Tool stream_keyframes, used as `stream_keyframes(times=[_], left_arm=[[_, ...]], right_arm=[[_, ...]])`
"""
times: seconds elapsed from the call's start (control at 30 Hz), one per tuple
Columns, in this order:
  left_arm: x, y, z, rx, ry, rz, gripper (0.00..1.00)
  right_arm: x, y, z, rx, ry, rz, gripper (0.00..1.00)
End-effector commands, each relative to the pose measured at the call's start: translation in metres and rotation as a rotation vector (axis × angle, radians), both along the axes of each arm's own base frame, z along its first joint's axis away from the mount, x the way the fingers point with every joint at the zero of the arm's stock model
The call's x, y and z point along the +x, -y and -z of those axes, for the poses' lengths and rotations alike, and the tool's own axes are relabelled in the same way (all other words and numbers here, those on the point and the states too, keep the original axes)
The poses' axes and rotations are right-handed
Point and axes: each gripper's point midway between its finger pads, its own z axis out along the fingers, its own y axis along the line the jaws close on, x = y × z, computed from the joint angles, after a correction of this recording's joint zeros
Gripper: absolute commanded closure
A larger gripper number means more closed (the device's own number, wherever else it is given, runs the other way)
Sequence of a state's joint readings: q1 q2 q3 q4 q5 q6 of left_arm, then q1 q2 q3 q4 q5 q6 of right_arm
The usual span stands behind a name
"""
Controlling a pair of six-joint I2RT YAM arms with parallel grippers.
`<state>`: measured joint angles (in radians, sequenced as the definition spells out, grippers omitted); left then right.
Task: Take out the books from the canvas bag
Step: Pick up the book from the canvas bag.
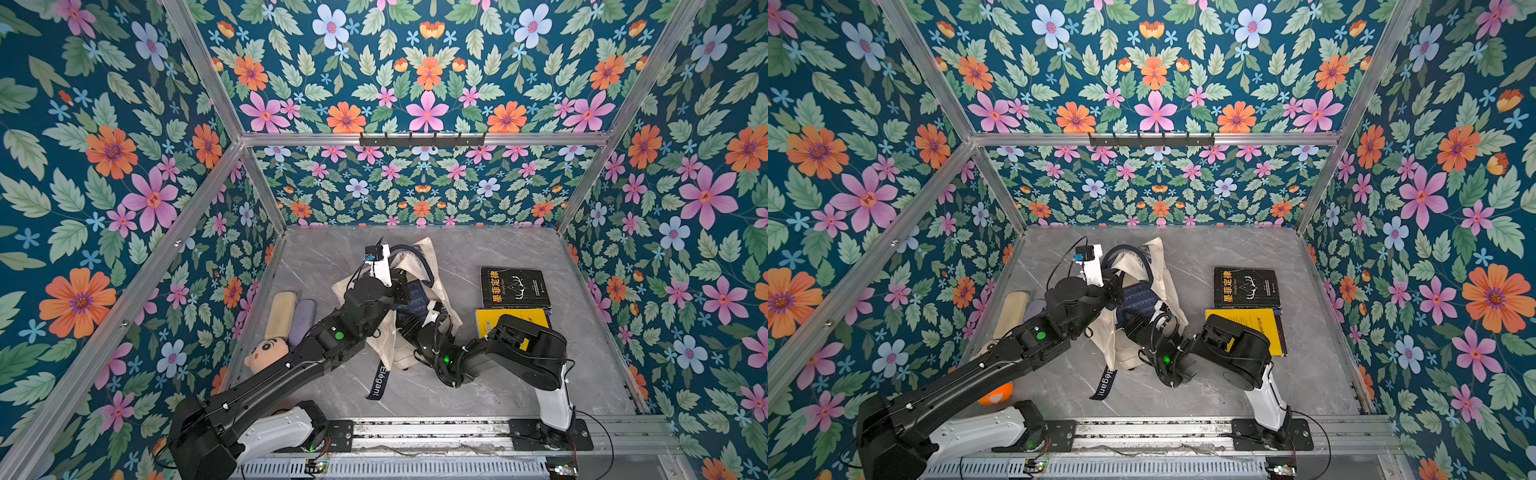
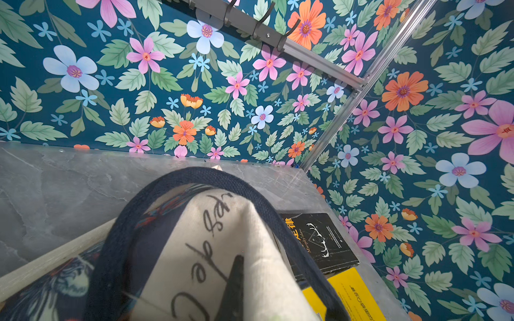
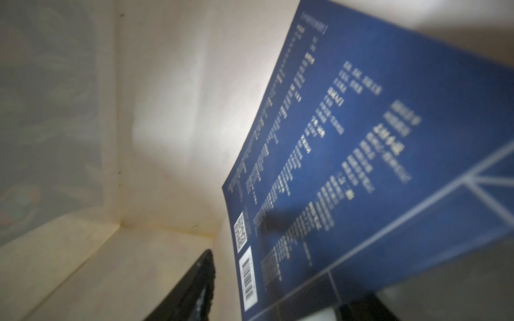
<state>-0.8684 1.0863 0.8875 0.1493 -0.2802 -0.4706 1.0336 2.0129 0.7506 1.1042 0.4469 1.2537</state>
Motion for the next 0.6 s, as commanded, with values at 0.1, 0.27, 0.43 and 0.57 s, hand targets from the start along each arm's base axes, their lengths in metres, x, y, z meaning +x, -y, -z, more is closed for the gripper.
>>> stream_keyframes(times=[0.1, 0.27, 0.43, 0.57], left_arm=[[0.0, 0.0, -0.026, -0.067, 0.064, -0.003, 1.0], [0.001, -0.001, -0.025, -0.065, 0.062, -0.012, 1.0], [0.001, 0.0, -0.024, -0.058, 0.058, -0.011, 1.0], [0.003, -0.001, -0.023, -0.052, 0.055, -0.021, 1.0]], right_arm=[[0.002, 0.0, -0.017, 0.023, 0.05, 0.002, 0.52], [0.006, 0.003, -0.024, 0.014, 0.071, 0.007, 0.61], [0.012, -0.002, -0.035, -0.019, 0.091, -0.004, 0.67], [0.017, -0.004, -0.039, -0.007, 0.091, -0.019, 0.74]])
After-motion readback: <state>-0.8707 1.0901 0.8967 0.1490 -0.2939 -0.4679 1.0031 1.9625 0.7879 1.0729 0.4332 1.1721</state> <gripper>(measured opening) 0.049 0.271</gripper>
